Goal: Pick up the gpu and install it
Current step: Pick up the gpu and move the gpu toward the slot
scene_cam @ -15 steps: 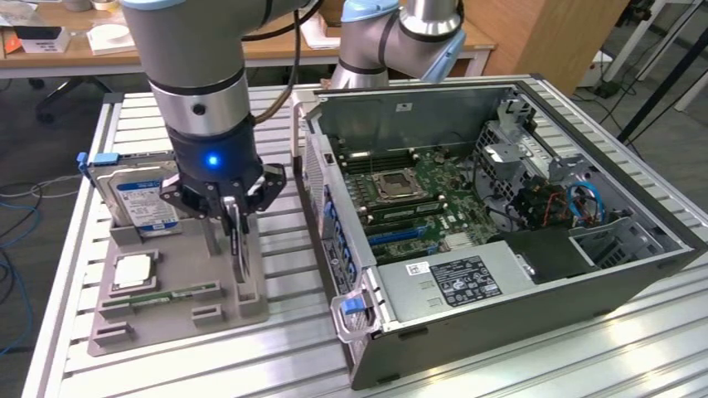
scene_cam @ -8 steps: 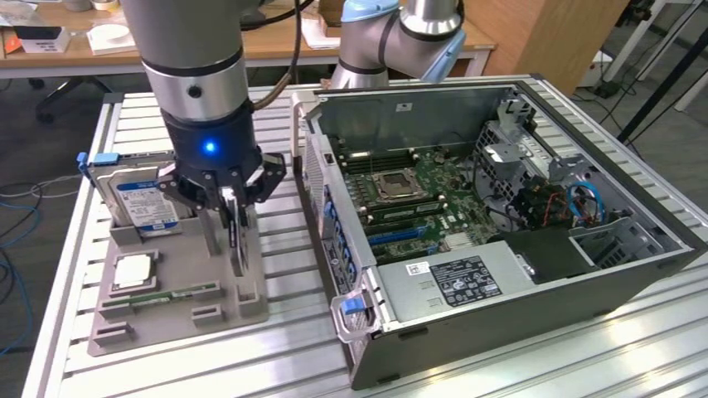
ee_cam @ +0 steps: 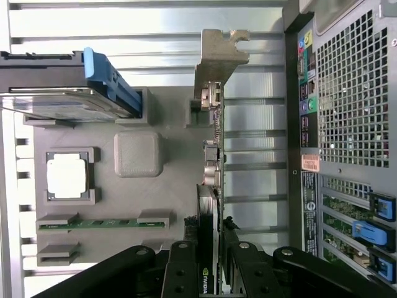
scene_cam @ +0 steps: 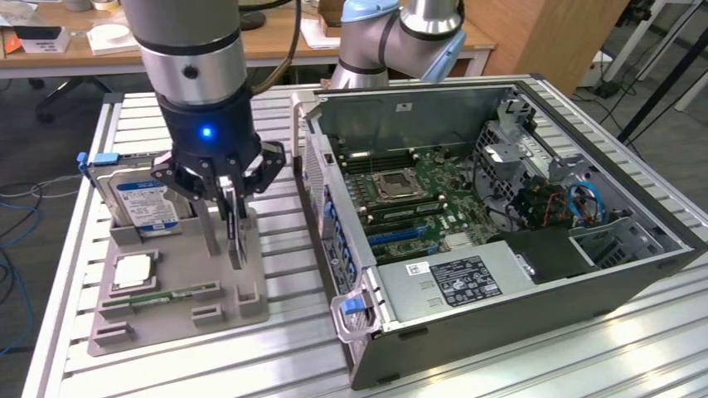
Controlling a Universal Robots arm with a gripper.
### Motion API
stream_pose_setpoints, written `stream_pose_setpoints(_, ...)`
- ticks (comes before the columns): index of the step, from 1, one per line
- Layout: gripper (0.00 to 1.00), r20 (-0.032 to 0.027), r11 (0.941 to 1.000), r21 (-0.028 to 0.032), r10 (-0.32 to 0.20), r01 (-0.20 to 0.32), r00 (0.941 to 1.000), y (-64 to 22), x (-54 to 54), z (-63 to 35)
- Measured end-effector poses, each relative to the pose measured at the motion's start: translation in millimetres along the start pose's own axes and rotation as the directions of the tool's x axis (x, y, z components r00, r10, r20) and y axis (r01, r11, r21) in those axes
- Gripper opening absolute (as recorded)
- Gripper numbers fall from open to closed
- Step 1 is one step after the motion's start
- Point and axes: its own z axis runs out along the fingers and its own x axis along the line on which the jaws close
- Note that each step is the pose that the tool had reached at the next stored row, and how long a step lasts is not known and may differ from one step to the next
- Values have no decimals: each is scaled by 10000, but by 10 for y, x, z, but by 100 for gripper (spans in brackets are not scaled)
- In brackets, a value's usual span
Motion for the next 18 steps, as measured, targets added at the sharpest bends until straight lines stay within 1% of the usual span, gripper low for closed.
stream_pose_setpoints(7,26,0,10000,1,0,0,10000,7,-4,-144)
stream_pose_setpoints(18,26,0,10000,0,0,0,10000,7,-4,-145)
